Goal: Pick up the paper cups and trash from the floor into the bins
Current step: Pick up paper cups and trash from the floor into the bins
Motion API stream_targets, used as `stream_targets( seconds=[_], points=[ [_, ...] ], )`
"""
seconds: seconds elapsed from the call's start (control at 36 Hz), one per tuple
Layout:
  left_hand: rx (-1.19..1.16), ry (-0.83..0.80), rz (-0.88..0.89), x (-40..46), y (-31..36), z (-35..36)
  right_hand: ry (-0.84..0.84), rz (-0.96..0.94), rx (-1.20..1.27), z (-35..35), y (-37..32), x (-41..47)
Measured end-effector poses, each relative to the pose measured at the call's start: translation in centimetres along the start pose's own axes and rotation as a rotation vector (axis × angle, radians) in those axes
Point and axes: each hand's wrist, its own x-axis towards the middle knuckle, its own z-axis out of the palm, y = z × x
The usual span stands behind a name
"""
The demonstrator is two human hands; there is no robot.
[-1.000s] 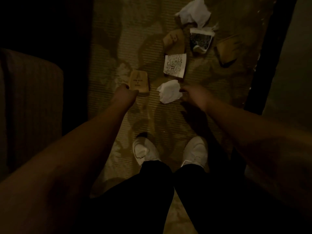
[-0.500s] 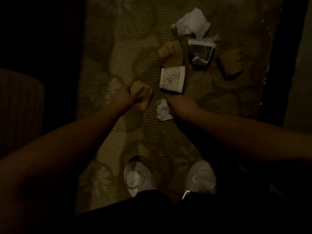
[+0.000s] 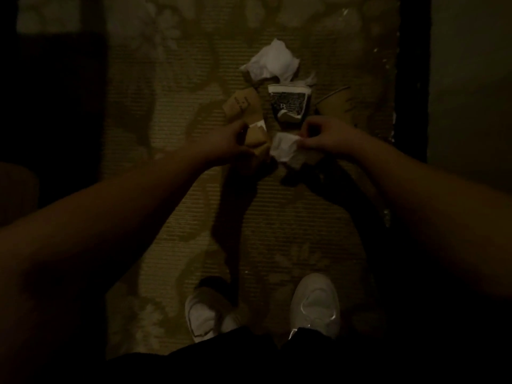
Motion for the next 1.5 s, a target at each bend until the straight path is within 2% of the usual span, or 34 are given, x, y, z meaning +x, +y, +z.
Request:
stream_targets(
  seconds=[0.11,0.22,0.31,0.47,0.61,0.72,0.78,0.89,1.0,1.06,1.25,1.36,1.5],
  points=[
    [0.183,0.067,-0.011,1.9,0.0,0.9,0.272,0.091,0.264,-2.8,2.1,-0.9],
    [0.232,0.067,-0.051,2.9,0.1,0.8,0.468,0.161,0.226,-4.1,3.9,-0.9],
    [0.211,0.101,-0.062,3.0,0.5,0.7,0.534,0.229,0.184,-4.5,4.7,-0.1],
    [0.255,0.091,-0.12,2.9,0.7,1.1,0.425,0.376,0.091,-5.0,4.5,1.3],
    [0.298,-0.004,-0.03,2.7,0.4,0.8,0.401,0.383,0.049,-4.8,4.0,2.2],
    [0.167,-0.087,-0.038,2.1,0.3,0.2,0.437,0.402,0.244,-4.4,3.4,2.4],
    [0.117,-0.091,-0.043,1.6,0.3,0.0,0.382,0.442,0.273,-4.2,3.2,2.4],
    [-0.162,-0.022,-0.06,1.5,-0.5,-1.2,0.273,0.497,0.414,-4.0,3.6,2.1],
    [-0.431,0.076,-0.105,2.4,-1.8,-3.7,0.247,0.494,0.81,-4.8,3.7,1.5],
    [-0.509,0.105,-0.127,2.8,-2.2,-5.0,0.184,0.484,0.909,-5.2,3.5,1.5],
    [-0.538,0.031,-0.216,5.6,-2.5,-6.3,0.125,0.506,0.866,-5.1,0.9,3.2],
    [-0.503,-0.036,-0.206,6.6,-2.0,-5.8,0.1,0.54,0.846,-4.7,-0.8,4.2],
    [-0.47,0.014,-0.144,7.1,-1.8,-4.7,0.133,0.529,0.779,-3.0,-2.6,5.6]
  ],
)
